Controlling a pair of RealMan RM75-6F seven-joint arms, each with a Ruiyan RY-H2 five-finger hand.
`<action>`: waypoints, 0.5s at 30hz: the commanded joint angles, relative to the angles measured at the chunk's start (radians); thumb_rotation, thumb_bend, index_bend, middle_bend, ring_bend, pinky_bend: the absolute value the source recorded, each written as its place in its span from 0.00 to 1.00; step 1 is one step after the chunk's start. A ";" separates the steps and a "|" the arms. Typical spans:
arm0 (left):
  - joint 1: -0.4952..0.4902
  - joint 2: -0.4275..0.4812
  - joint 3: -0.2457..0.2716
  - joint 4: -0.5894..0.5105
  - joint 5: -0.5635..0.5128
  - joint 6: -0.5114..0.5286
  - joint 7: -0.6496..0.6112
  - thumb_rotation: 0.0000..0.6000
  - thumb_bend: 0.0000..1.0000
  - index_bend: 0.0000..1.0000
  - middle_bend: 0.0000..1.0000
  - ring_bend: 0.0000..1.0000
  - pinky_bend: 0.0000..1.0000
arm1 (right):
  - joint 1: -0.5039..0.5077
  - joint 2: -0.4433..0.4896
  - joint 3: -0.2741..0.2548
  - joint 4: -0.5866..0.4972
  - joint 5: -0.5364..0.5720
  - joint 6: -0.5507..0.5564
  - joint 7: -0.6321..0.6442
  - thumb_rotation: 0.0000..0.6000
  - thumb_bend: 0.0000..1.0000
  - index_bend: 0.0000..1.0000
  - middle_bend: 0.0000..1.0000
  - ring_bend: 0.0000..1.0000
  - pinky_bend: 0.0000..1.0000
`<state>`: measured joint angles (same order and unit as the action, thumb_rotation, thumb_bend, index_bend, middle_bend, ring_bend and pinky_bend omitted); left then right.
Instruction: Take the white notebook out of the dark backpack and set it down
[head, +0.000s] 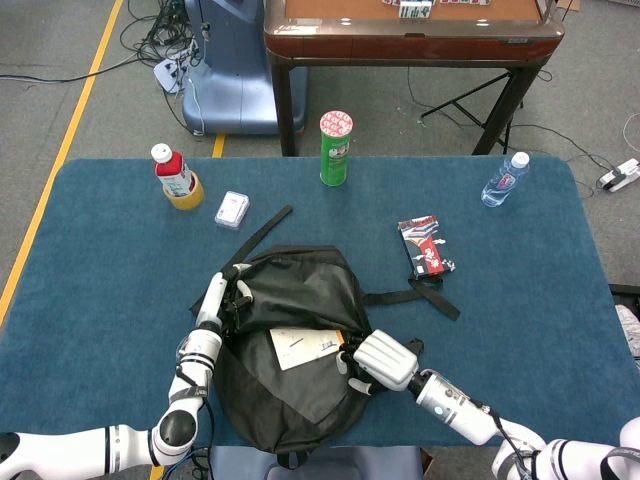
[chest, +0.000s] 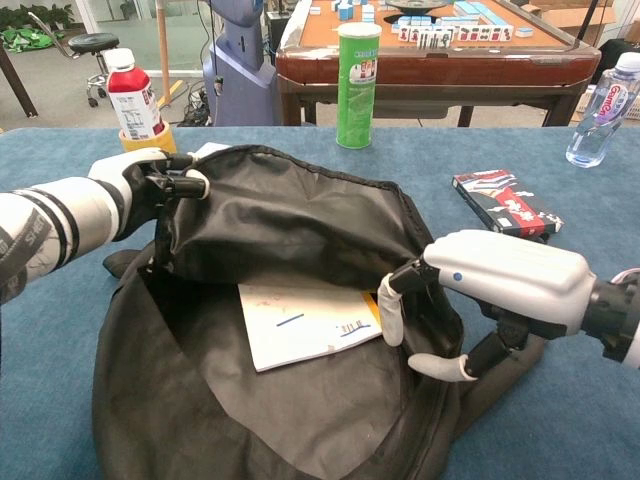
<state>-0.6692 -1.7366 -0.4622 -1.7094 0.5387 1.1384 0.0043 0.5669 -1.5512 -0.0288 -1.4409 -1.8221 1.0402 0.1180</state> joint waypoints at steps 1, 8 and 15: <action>0.004 -0.003 -0.001 -0.007 -0.009 -0.005 -0.005 1.00 0.84 0.44 0.50 0.44 0.20 | -0.002 -0.051 -0.011 0.058 0.018 0.013 -0.008 1.00 0.31 0.48 0.43 0.39 0.52; 0.009 -0.012 -0.015 -0.014 -0.044 -0.015 -0.017 1.00 0.84 0.44 0.50 0.44 0.20 | 0.003 -0.110 -0.015 0.136 0.038 0.032 -0.002 1.00 0.31 0.48 0.43 0.39 0.52; 0.007 -0.014 -0.046 -0.004 -0.084 -0.009 -0.020 1.00 0.84 0.44 0.50 0.44 0.20 | 0.028 -0.185 0.001 0.203 0.051 0.034 -0.023 1.00 0.29 0.48 0.42 0.37 0.52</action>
<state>-0.6624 -1.7501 -0.5038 -1.7151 0.4600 1.1285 -0.0137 0.5870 -1.7218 -0.0323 -1.2513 -1.7750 1.0736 0.1002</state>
